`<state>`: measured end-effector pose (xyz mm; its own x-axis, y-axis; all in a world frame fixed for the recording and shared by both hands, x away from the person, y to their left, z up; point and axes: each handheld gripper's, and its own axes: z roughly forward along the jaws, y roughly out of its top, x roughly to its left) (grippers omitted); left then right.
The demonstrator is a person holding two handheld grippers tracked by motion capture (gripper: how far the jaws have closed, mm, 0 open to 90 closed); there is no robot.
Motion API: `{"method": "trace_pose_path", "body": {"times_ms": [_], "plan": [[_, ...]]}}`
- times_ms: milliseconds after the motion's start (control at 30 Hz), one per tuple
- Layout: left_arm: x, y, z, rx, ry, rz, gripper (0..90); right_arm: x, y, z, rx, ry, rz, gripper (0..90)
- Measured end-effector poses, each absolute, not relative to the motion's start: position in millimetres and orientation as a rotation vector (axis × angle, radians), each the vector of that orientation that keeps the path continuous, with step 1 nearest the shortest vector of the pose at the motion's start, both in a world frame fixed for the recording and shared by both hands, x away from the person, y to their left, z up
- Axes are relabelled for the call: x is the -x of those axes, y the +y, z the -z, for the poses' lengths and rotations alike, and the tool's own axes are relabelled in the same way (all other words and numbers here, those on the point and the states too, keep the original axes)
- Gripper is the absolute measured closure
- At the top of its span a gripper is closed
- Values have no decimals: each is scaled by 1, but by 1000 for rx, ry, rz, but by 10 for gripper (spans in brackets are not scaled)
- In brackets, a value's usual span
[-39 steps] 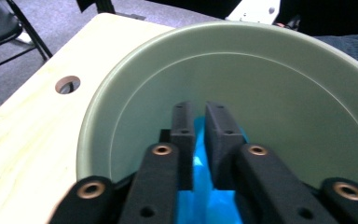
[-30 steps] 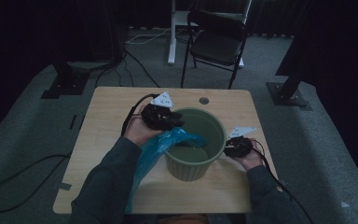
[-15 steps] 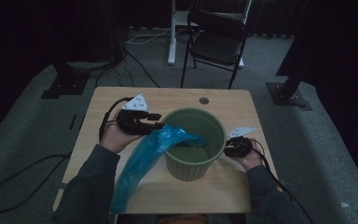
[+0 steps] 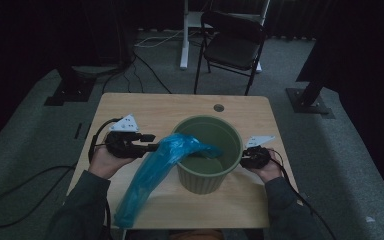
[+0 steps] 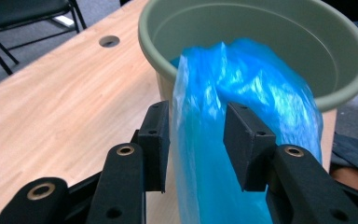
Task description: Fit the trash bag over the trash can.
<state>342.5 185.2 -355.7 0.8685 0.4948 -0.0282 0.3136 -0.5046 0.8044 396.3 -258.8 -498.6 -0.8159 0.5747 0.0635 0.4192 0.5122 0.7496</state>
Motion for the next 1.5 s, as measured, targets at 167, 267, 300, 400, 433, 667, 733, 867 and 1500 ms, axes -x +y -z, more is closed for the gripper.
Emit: {"method": "trace_pose_path", "body": {"times_ms": [167,267,300,400,433,667,733,867,1500], "plan": [[-344,180,363,-2180,581,-259,619,-395,-259,497,-830,2572,-1197,673],[-348,177,362,-2188,567,-267,757,-393,-261,495,-814,2573,-1212,673],[-350,176,361,-2188,575,-277,807,-392,-261,493,-810,2572,-1220,673],[-357,173,358,-2181,590,-290,878,-389,-263,489,-799,2567,-1229,674],[-359,171,357,-2183,590,-296,889,-388,-263,488,-786,2569,-1228,674],[-374,159,349,-2160,598,-327,894,-382,-265,482,-755,2580,-1240,674],[-377,155,346,-2158,590,-333,894,-379,-264,481,-746,2585,-1243,674],[-380,146,341,-2167,571,-348,894,-373,-265,479,-723,2599,-1237,650],[-390,130,329,-2155,558,-390,894,-361,-259,474,-683,2610,-1260,653]]}}
